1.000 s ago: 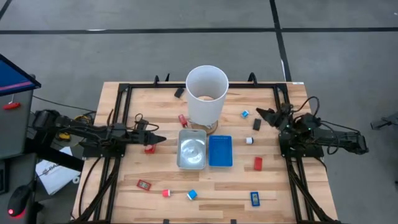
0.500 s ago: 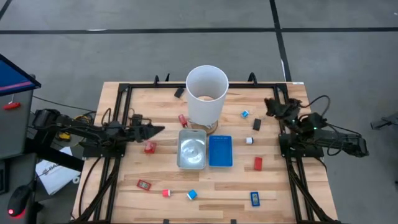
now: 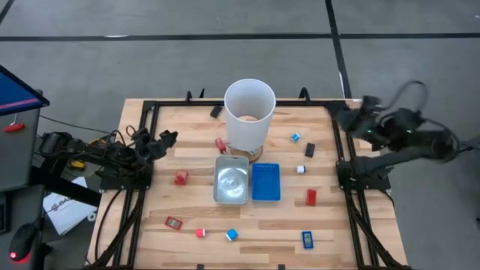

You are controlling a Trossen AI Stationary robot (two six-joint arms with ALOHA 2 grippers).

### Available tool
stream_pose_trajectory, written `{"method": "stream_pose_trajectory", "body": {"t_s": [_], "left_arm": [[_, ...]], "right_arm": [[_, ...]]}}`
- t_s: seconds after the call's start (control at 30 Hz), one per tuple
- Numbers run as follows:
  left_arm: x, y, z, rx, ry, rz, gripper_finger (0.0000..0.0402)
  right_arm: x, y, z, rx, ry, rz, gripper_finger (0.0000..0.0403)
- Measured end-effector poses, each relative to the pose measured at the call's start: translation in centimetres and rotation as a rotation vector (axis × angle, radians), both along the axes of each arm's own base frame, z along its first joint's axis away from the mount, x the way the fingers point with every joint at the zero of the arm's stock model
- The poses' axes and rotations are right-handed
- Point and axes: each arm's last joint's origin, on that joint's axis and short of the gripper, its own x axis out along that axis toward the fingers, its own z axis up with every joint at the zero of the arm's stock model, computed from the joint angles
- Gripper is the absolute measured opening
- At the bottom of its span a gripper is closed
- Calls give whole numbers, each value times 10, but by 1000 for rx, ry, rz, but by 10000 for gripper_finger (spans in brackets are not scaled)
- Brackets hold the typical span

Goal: Pick & Place Office items
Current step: Put the top red digital clock into the blue bin

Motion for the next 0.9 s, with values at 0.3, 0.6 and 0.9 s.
{"method": "stream_pose_trajectory", "body": {"t_s": [0.3,0.6,0.9], "left_arm": [[-1,1,0,38,17,68,176],[-1,1,0,54,34,84,176],[0,1,0,32,23,60,176]], "right_arm": [[48,73,-25,547,844,-153,164],[76,168,-90,844,1107,-270,164],[108,175,-131,750,1225,-423,164]]}}
